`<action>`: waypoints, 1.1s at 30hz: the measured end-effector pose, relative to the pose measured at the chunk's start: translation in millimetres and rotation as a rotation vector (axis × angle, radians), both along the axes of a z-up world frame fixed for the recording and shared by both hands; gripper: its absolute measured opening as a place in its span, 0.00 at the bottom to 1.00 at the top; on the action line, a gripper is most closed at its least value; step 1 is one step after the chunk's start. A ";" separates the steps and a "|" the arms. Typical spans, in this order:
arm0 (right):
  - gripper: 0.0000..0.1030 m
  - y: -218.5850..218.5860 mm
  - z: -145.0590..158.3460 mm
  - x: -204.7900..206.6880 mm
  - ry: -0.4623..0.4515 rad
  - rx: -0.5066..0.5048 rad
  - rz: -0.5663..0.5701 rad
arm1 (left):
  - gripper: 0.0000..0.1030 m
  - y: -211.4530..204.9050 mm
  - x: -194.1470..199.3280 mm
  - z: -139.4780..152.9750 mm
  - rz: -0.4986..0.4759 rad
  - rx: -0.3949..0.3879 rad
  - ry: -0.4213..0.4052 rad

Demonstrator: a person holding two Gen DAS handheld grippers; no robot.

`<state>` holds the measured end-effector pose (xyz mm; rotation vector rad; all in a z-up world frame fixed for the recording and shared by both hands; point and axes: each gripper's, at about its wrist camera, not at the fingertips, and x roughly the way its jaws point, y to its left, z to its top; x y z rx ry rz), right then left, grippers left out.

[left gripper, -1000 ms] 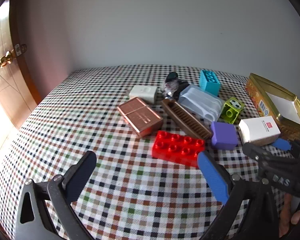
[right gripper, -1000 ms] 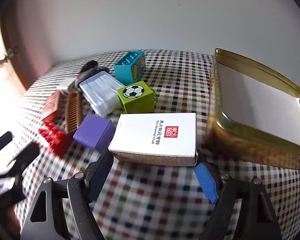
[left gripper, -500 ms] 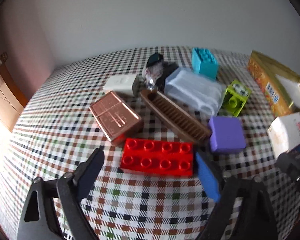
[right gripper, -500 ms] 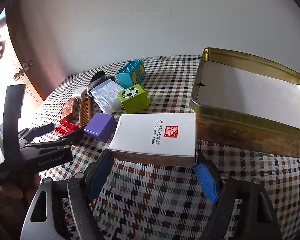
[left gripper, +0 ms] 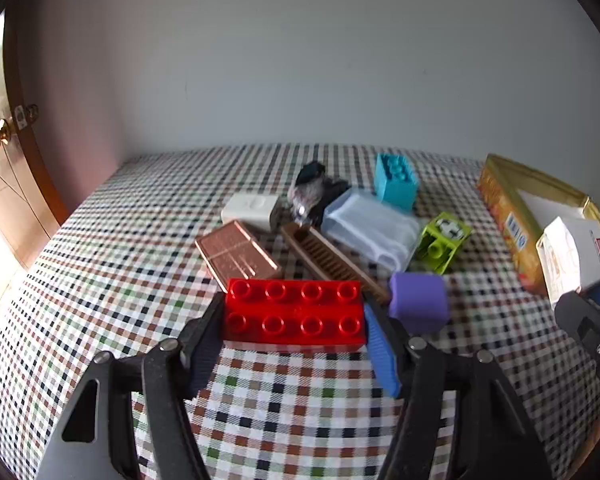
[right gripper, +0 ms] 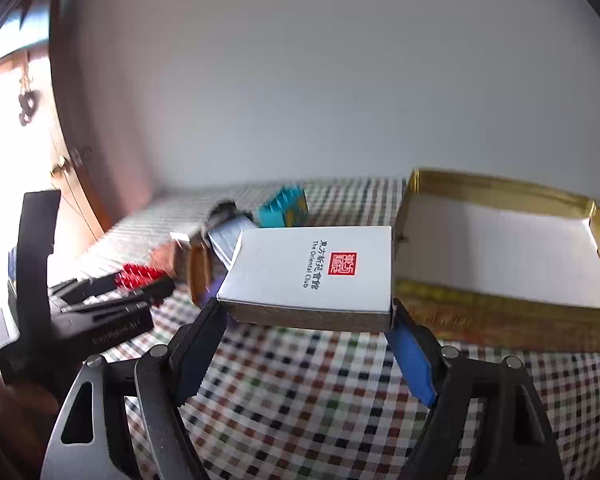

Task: Organize rigid objects
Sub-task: 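Grasp the red Duplo brick with the left gripper and lift it, then carry the red brick with the left gripper while the right gripper carries the white box into the tin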

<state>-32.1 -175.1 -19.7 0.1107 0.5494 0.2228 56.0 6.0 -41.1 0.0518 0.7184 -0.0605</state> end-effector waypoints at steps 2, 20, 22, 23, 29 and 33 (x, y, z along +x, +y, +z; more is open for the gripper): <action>0.79 -2.8 7.0 -6.4 -0.050 -0.006 -0.014 | 0.62 -5.1 -4.6 6.4 0.011 -0.015 -0.035; 0.79 -89.2 34.0 -41.7 -0.311 -0.177 -0.365 | 0.62 -70.8 -13.9 51.8 -0.060 -0.008 -0.156; 0.79 -102.3 34.7 -43.8 -0.316 -0.186 -0.397 | 0.62 -82.3 -14.9 54.7 -0.075 -0.006 -0.160; 0.79 -108.9 33.9 -44.5 -0.317 -0.194 -0.410 | 0.62 -88.2 -15.9 57.1 -0.084 -0.004 -0.165; 0.79 -151.5 34.6 -40.3 -0.317 -0.247 -0.489 | 0.62 -119.1 -17.0 66.4 -0.122 -0.005 -0.196; 0.79 -175.5 34.9 -37.5 -0.301 -0.253 -0.543 | 0.62 -140.7 -13.8 68.9 -0.144 -0.021 -0.198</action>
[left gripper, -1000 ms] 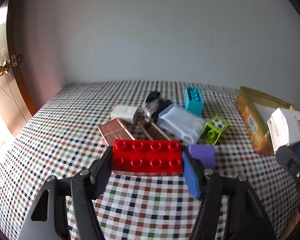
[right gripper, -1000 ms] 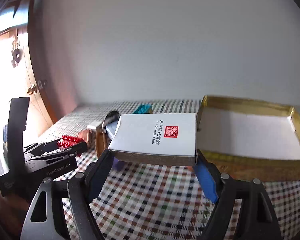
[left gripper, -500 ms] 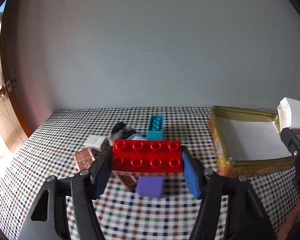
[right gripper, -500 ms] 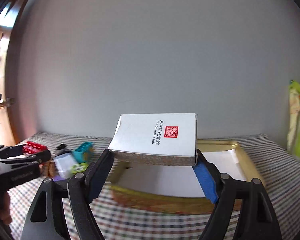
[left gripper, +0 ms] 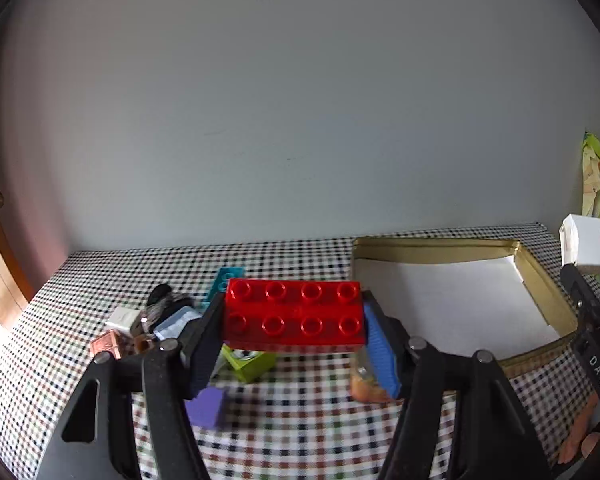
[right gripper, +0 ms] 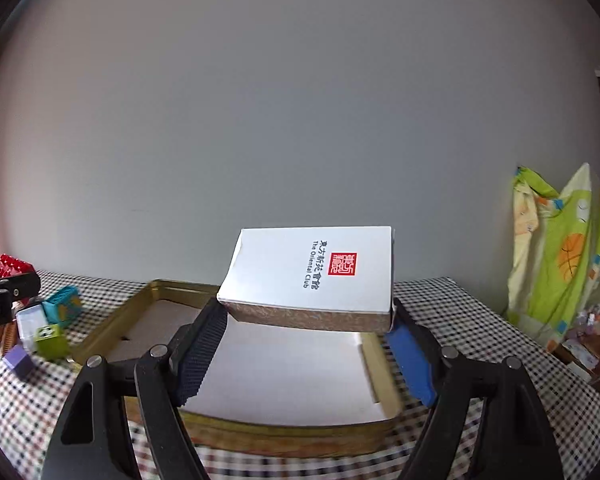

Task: Organize rigid objects
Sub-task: 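Carry the red brick with the left gripper while the right gripper carries the white box into the tin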

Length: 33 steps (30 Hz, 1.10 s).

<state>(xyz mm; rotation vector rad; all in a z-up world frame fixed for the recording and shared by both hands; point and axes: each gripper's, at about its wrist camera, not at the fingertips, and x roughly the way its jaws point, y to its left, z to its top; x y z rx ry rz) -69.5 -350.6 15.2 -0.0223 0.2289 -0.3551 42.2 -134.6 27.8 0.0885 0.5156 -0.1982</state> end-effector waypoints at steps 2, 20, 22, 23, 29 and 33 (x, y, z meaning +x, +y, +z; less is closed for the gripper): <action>0.79 -10.0 -0.2 4.1 0.007 0.004 -0.017 | 0.62 -15.2 1.9 0.8 -0.015 0.003 -0.004; 0.79 -35.4 -15.9 33.1 0.109 0.030 -0.077 | 0.62 -113.4 24.6 -32.6 -0.075 0.000 0.091; 0.79 -38.0 -16.7 34.3 0.117 0.038 -0.083 | 0.62 -116.1 25.9 -37.5 -0.081 0.005 0.103; 0.79 -39.6 -17.1 35.0 0.122 0.048 -0.085 | 0.62 -116.6 26.2 -39.0 -0.083 0.007 0.107; 0.79 -46.2 -18.0 38.2 0.141 0.084 -0.080 | 0.62 -120.8 25.4 -42.1 -0.093 0.037 0.096; 0.79 -47.1 -19.0 40.8 0.155 0.099 -0.073 | 0.62 -122.4 28.4 -46.8 -0.100 0.033 0.115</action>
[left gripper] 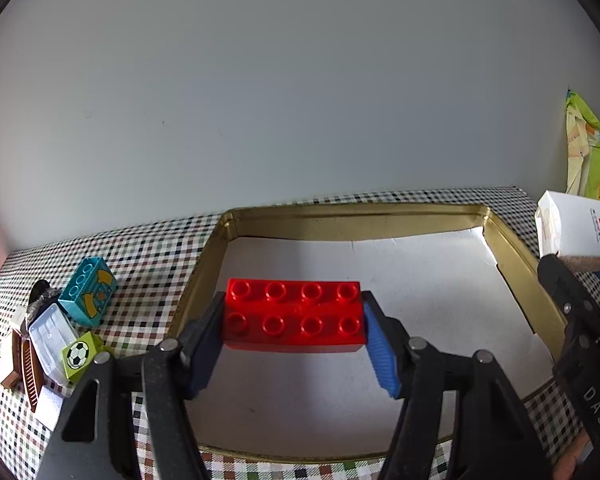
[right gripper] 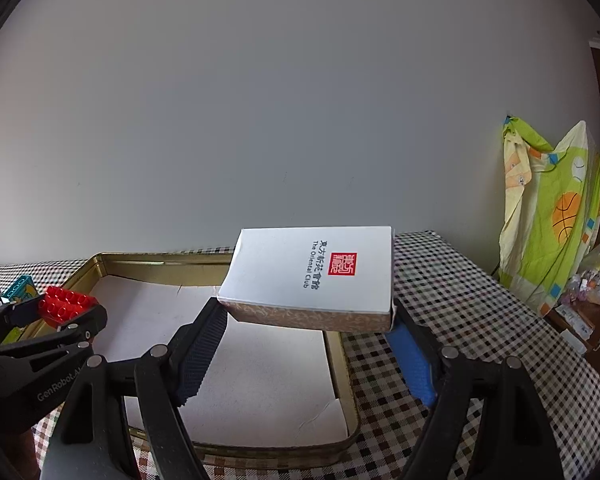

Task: Organize rigid objects
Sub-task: 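Carry the red brick with the left gripper while the right gripper carries the white box into the tin, then open both grippers to release the brick and box, then withdraw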

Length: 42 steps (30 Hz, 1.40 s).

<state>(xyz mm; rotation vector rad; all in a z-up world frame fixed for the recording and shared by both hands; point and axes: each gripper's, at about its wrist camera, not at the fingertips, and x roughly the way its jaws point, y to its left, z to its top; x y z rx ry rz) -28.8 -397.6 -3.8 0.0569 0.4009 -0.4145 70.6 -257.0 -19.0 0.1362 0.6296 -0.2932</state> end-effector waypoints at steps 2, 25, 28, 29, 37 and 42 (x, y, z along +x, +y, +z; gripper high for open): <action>0.79 0.1 -0.5 1.0 0.004 0.003 0.004 | 0.62 -0.9 0.2 -1.2 -0.003 0.006 0.002; 0.80 1.2 -4.5 9.5 0.049 0.042 0.079 | 0.62 -6.5 10.6 -13.0 -0.002 0.029 0.026; 0.80 -3.3 -7.1 12.3 0.061 0.092 0.118 | 0.64 -4.7 12.5 -14.3 0.006 0.024 0.032; 0.80 -3.6 -7.3 11.8 0.057 0.098 0.118 | 0.73 -4.5 11.8 -14.3 0.005 0.022 0.031; 0.86 -11.1 -3.9 -2.2 -0.024 0.142 0.068 | 1.00 -3.2 -6.4 -6.8 0.009 0.014 -0.049; 0.86 -13.3 4.4 -17.6 -0.117 0.118 0.008 | 1.00 6.4 -9.0 -5.1 0.023 -0.021 -0.045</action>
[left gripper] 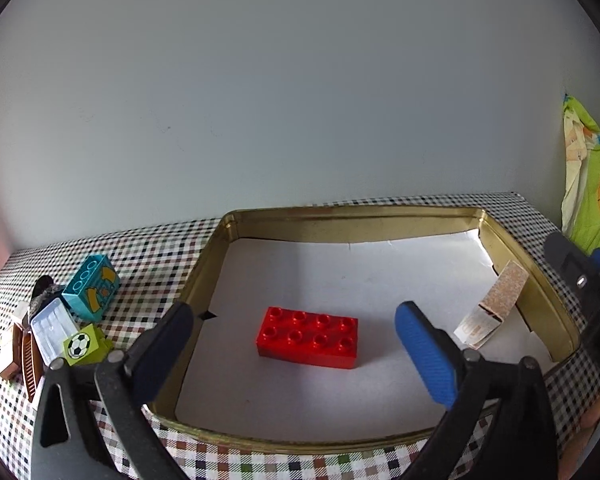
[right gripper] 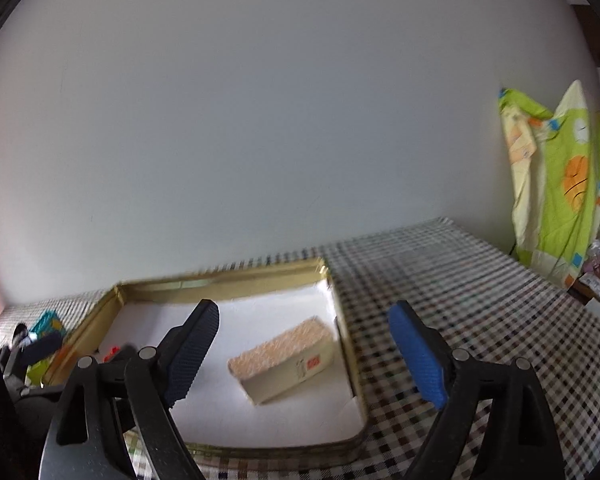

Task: Organize rigid objects
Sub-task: 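Open both grippers to release the brick and box, then withdraw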

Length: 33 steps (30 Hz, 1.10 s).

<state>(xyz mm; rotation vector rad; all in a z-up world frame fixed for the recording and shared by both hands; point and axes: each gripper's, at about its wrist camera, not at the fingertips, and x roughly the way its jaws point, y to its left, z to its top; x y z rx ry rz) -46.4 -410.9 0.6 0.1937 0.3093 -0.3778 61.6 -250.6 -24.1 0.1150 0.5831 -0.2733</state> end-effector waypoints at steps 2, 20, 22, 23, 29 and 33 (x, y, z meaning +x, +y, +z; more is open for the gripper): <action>0.86 1.1 3.5 -4.7 -0.030 -0.038 -0.035 | 1.00 3.0 -1.4 1.1 0.010 -0.006 -0.001; 0.86 9.5 11.1 -26.7 -0.112 -0.116 -0.149 | 1.00 49.1 -24.2 2.3 0.076 -0.037 -0.013; 0.86 12.3 11.7 -30.1 -0.119 -0.117 -0.157 | 1.00 55.0 -26.9 2.5 0.080 -0.037 -0.014; 0.86 13.9 12.1 -30.7 -0.120 -0.119 -0.158 | 1.00 57.9 -28.3 2.8 0.083 -0.037 -0.017; 0.86 29.3 13.2 -34.6 -0.132 -0.149 -0.147 | 1.00 75.3 -30.9 3.1 0.107 -0.030 -0.016; 0.86 36.0 14.5 -40.8 -0.151 -0.162 -0.153 | 0.99 86.1 -32.8 4.0 0.122 -0.022 -0.025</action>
